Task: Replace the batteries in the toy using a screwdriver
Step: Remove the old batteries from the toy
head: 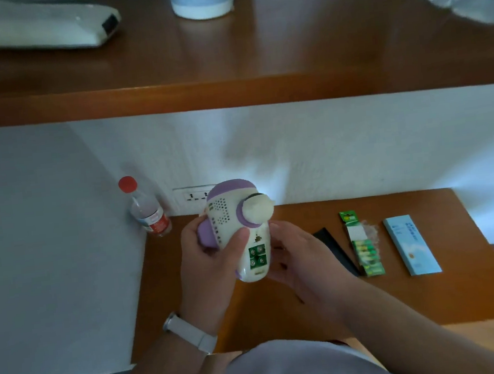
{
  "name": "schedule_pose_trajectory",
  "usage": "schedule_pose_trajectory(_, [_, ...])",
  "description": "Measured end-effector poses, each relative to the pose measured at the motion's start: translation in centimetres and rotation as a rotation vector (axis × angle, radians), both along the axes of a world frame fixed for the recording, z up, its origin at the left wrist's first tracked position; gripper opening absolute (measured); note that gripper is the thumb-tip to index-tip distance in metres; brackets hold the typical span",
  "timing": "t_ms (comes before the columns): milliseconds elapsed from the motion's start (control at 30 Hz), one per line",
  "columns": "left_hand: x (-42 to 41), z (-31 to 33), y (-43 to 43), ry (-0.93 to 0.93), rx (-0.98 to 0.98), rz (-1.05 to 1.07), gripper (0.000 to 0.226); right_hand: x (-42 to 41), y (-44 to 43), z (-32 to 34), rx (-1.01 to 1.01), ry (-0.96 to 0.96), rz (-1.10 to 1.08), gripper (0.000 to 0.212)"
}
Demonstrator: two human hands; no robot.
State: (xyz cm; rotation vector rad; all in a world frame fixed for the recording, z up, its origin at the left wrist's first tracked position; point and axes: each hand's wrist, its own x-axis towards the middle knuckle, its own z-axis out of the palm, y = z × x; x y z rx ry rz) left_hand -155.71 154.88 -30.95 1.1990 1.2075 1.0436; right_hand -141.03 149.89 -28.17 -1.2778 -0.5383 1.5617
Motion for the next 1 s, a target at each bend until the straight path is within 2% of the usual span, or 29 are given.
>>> schedule_pose_trajectory(67, [1.3,0.9,-1.0,0.095,0.065,-0.009,0.049,1.0,-0.5,0.5,-0.017,0.071,-0.013,0.029])
schedule_pose_trajectory(233, [3.7,1.6,-1.9,0.339,0.233,-0.071,0.043,4.2,-1.7,0.7,-0.056,0.248,-0.062,0.033])
schedule_pose_trajectory(333, [5.1,1.9,-1.7,0.499,0.330,-0.115,0.057,6.1,-2.3,0.7,-0.038,0.305,-0.052,0.039])
schedule_pose_trajectory(533, [8.4,3.9,-2.9,0.568,0.334,-0.248,0.075,9.3,-2.6,1.3,-0.007,0.398,-0.033,0.044])
schedule_pose_trajectory(767, [10.8,4.8,-3.5,0.615,0.303,-0.319,0.075,11.6,-2.8,0.7,-0.053,0.507,-0.033,0.046])
schedule_pose_trajectory(900, [11.6,5.0,-3.9,0.647,0.309,-0.295,0.069,12.5,-2.9,0.5,-0.087,0.550,-0.020,0.048])
schedule_pose_trajectory(1000, [12.0,4.7,-4.1,0.690,0.315,-0.251,0.075,12.7,-2.9,0.7,-0.098,0.563,0.000,0.049])
